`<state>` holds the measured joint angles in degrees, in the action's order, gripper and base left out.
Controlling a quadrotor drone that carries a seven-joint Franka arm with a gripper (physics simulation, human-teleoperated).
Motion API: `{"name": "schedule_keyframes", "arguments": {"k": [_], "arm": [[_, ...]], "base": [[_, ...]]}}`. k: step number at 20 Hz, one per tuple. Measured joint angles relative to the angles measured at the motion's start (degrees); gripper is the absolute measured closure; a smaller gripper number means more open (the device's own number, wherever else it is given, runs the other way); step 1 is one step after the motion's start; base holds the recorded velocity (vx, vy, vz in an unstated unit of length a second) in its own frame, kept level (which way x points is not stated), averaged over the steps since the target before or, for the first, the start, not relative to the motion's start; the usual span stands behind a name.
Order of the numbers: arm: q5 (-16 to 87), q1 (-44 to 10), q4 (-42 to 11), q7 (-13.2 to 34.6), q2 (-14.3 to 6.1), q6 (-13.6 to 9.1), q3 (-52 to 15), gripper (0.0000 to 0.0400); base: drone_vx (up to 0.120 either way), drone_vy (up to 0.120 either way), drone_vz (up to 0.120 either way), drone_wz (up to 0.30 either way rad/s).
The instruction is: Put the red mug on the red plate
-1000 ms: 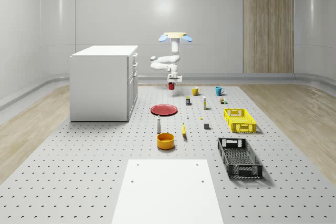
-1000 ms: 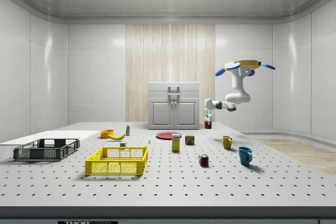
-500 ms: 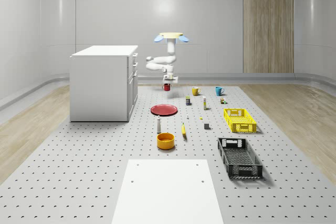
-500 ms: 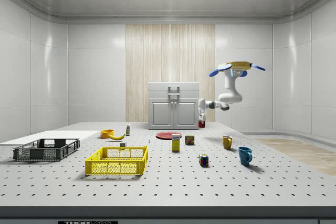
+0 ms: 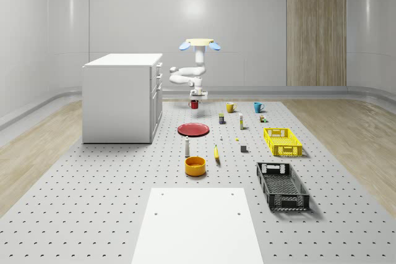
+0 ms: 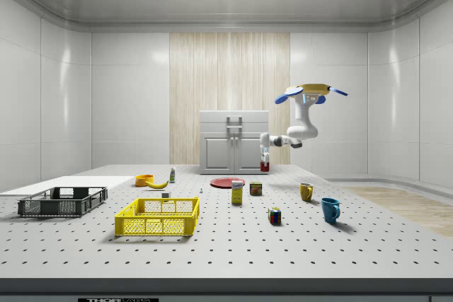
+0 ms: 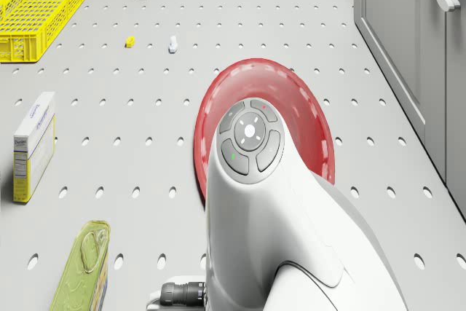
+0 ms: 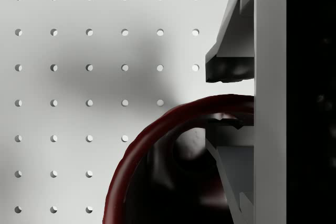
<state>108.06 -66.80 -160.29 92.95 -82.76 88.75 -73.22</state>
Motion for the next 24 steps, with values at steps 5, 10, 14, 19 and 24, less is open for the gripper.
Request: {"name": "schedule_keyframes", "arguments": {"k": [5, 10, 14, 19, 24], "arm": [[-0.2, -0.2, 0.0, 0.1, -0.5, 0.4, -0.1, 0.0300], [-0.4, -0.3, 0.1, 0.2, -0.9, 0.9, -0.1, 0.0300], [-0.6, -0.4, 0.1, 0.3, -1.3, 1.2, -0.2, 0.0300], [-0.7, -0.5, 0.1, 0.4, -1.7, 1.6, -0.2, 0.0300], [-0.9, -0.7, 0.1, 0.5, -2.1, 1.9, -0.3, 0.0300]], "base": [[0.120, -0.056, 0.000, 0.000], [0.120, 0.000, 0.000, 0.000], [0.120, 0.000, 0.000, 0.000], [0.120, 0.000, 0.000, 0.000], [0.120, 0.000, -0.088, 0.000]]}}
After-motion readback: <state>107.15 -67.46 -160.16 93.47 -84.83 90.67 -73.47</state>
